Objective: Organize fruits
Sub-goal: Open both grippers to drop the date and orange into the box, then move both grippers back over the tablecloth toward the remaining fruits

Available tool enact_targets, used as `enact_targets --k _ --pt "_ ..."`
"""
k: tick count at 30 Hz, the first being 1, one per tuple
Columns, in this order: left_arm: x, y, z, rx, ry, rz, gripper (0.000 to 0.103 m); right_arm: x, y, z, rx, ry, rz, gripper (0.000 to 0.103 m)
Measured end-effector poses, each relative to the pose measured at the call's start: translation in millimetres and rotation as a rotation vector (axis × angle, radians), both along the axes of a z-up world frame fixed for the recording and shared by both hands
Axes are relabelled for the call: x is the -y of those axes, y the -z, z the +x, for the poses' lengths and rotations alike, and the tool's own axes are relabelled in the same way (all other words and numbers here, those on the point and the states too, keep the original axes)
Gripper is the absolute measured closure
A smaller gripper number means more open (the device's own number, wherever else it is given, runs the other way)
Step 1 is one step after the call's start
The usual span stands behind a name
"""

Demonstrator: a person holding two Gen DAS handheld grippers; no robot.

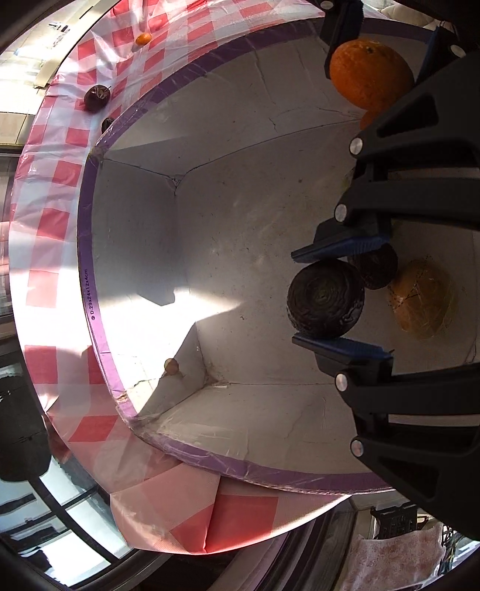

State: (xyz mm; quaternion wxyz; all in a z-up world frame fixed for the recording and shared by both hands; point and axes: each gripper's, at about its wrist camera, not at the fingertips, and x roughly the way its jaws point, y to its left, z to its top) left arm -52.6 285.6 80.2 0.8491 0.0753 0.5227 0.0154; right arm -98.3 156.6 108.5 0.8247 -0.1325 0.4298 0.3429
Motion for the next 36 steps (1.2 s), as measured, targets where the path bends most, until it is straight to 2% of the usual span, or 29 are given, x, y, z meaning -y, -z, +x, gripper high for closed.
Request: enact_targets --k 10,12,14,16,20,29,33,36 --pt "-16 2 2 -0.018 -0.058 -0.040 0.063 2 5 0 -0.020 0.021 -0.001 0.064" --pt "-16 2 2 -0.015 -0.059 -0.038 0.056 2 5 0 -0.025 0.021 0.005 0.062" --pt "-16 1 2 -0.011 -0.063 -0.034 0.041 2 5 0 -0.031 0.015 0.010 0.058" --pt "-16 0 3 -0.011 -0.066 -0.032 0.037 1 5 -1 -0.030 0.015 0.010 0.056" --pt "-17 1 5 -0.016 -0.068 -0.033 0.033 2 5 1 -0.032 0.020 0.013 0.055" --pt "-14 -1 4 -0.012 -0.090 -0.007 0.022 3 5 2 -0.046 0.004 0.032 0.046" --pt "-14 -8 4 0.017 -0.122 -0.025 0.013 1 5 3 -0.063 -0.016 0.037 0.041" --pt "-12 -18 5 0.057 -0.161 0.007 0.011 7 -2 7 -0.055 0.000 0.066 0.041"
